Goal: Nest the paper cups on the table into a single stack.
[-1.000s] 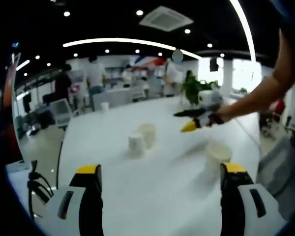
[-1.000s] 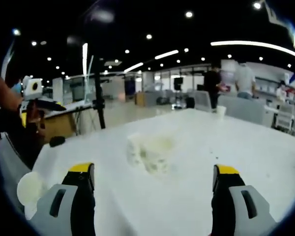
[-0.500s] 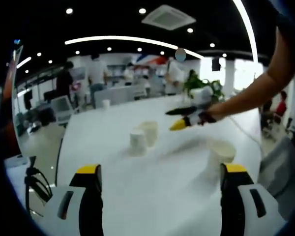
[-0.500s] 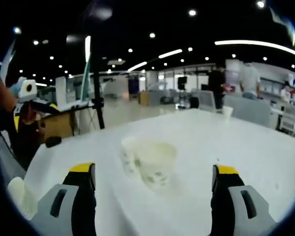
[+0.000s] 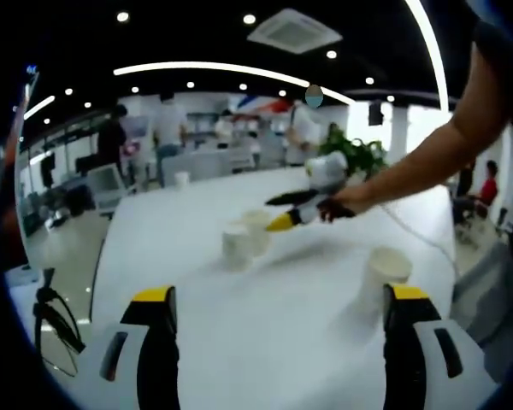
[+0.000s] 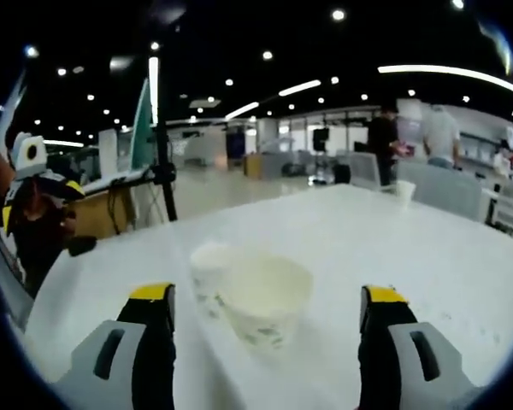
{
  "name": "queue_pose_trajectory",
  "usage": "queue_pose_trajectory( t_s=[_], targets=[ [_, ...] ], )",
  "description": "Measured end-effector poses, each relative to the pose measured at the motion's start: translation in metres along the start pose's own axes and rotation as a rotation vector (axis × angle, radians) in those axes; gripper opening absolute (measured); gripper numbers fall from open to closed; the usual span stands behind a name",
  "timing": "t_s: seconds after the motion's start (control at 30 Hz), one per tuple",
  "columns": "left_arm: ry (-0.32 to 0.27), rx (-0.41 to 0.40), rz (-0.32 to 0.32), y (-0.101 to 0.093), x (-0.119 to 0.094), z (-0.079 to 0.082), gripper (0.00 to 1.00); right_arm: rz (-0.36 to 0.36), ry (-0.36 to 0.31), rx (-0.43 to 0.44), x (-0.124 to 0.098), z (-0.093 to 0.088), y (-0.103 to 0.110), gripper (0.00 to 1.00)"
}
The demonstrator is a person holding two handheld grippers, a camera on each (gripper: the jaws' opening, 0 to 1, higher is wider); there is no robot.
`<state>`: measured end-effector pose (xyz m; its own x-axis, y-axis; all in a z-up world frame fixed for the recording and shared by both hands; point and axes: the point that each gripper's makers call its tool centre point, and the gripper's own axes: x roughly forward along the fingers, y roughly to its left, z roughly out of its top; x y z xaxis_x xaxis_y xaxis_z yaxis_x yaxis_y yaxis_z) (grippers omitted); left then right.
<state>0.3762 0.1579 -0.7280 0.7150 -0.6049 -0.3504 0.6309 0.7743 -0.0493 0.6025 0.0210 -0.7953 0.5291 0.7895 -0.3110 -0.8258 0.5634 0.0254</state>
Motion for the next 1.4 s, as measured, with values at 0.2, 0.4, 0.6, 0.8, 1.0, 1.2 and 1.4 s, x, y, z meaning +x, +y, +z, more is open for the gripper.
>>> queue_pose_trajectory(
  t_s=[0.2, 0.4, 0.6, 0.8, 1.0, 1.2, 1.4],
  targets=[
    [-0.003, -0.009, 0.013, 0.005, 0.003, 0.001, 0.98, 0.009, 0.013, 0.002, 0.010, -0.006, -0.005, 0.71],
    [-0.005, -0.018, 0.019, 0.008, 0.002, 0.002, 0.98, 0.027, 0.024, 0.008, 0.013, -0.009, 0.000, 0.67],
    [0.005, -0.021, 0.024, 0.011, 0.002, -0.002, 0.98, 0.022, 0.030, 0.009, 0.016, -0.014, -0.004, 0.56],
    [0.002, -0.025, 0.026, 0.012, 0.003, 0.001, 0.98, 0.028, 0.034, 0.030, 0.019, -0.014, -0.007, 0.53],
    [-0.001, -0.033, 0.032, 0.013, 0.003, 0.002, 0.98, 0.050, 0.042, 0.029, 0.022, -0.015, -0.001, 0.46],
    [-0.002, -0.033, 0.034, 0.014, 0.003, 0.003, 0.98, 0.050, 0.040, 0.029, 0.023, -0.015, -0.002, 0.44],
    [0.002, -0.038, 0.039, 0.015, 0.002, 0.002, 0.98, 0.048, 0.039, 0.034, 0.021, -0.015, -0.002, 0.43]
  ],
)
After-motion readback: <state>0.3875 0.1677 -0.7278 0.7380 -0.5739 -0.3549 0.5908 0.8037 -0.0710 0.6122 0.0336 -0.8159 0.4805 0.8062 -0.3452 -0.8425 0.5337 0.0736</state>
